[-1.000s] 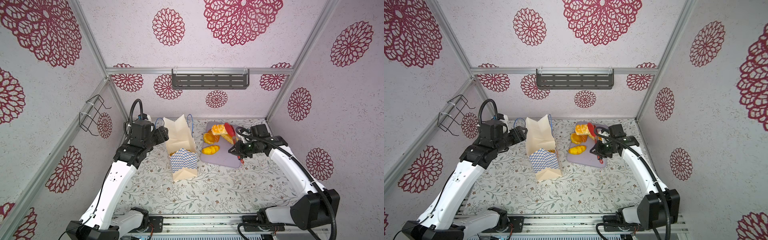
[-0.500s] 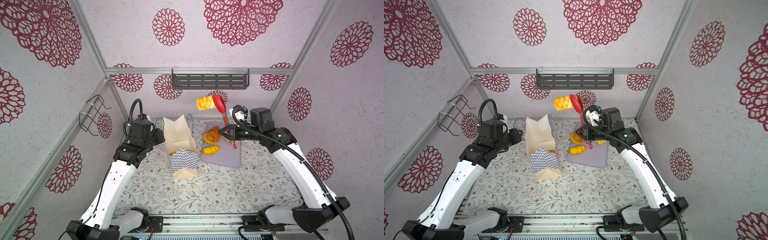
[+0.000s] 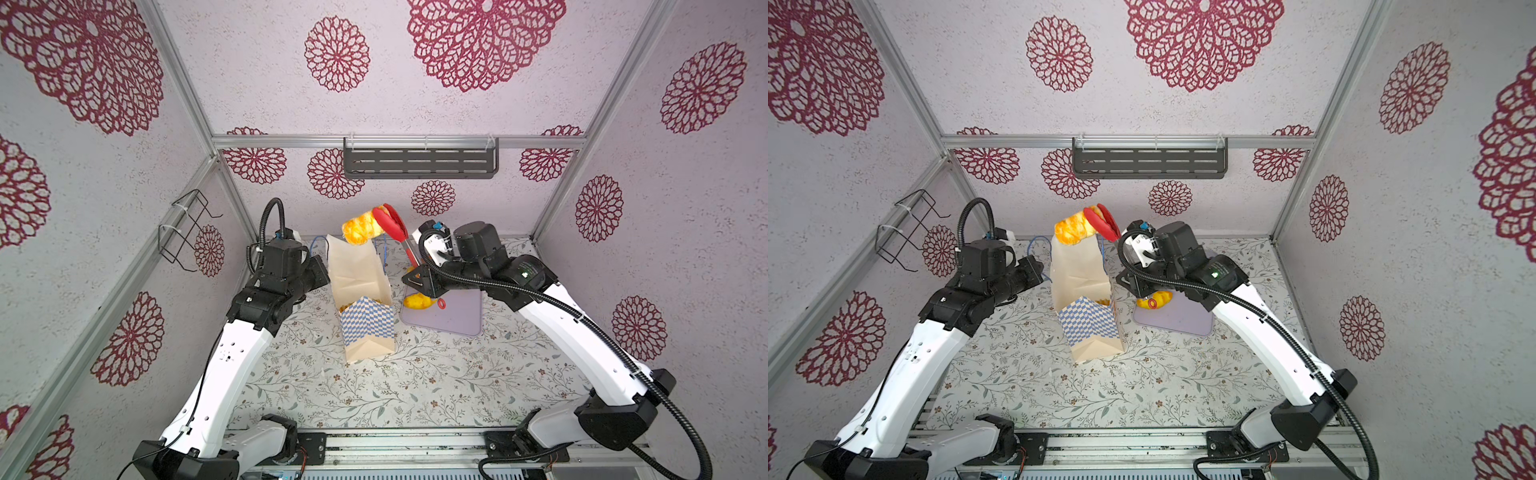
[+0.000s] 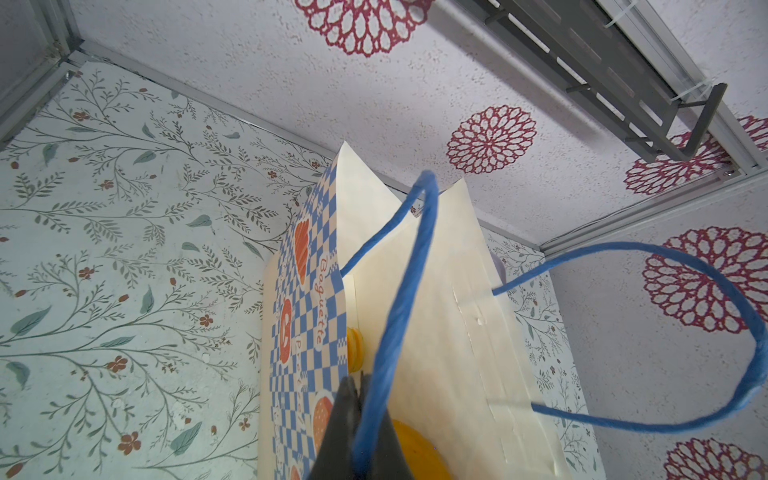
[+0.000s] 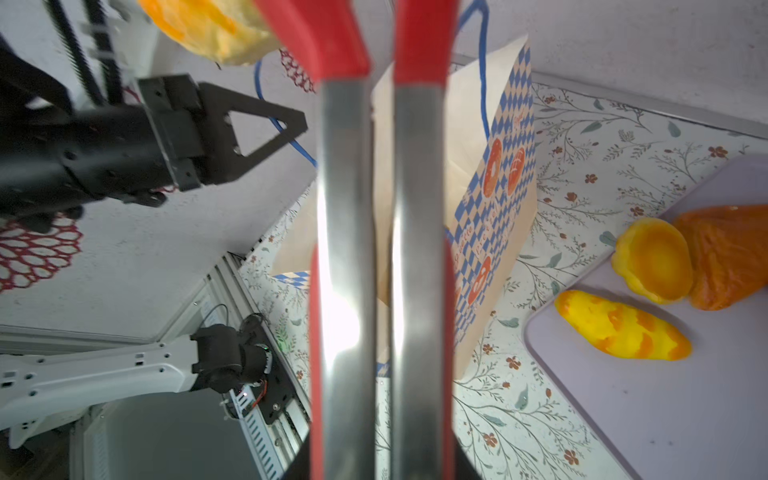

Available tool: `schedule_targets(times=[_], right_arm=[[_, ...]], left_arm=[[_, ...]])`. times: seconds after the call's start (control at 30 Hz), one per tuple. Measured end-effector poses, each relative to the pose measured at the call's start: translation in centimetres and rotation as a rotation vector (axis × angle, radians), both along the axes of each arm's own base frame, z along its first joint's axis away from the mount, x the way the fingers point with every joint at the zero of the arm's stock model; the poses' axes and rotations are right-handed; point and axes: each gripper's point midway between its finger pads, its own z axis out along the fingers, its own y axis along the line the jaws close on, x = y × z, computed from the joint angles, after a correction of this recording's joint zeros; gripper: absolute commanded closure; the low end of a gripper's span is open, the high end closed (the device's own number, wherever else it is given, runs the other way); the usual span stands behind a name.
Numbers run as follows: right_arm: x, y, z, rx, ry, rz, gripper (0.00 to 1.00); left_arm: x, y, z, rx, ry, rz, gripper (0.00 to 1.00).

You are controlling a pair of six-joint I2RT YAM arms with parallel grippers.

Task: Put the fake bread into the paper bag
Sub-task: 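Lift the streaked bun in the tongs and carry it over the bag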

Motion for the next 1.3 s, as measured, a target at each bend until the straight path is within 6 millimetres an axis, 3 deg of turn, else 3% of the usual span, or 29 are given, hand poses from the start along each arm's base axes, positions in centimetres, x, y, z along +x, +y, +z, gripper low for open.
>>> schedule_targets(times=[0.2,0.67,1.07,1.3], right_arm=[[-0.2,0.1,-2.8,-0.162,-0.018,-0.01,0.77],[-0.7,-0.4,-6.2,-0.45,-0.119,-0.016,0.78],[0.1,-1.7,-4.9,-0.515,-0.19,-0.058,0.77],[0.2,-0.8,-1.3,-0.484,-0.271,-0.064,0.77]], left_arm=[[0.0,0.0,0.0,0.001,0.001,0.002,1.0],[0.0,0.1,0.0,0.002,0.001,0.004,1.0],[-0.1,0.1,-0.1,0.004,0.007,0.004,1.0],[-0.1,0.1,-0.1,0.004,0.007,0.004,1.0]])
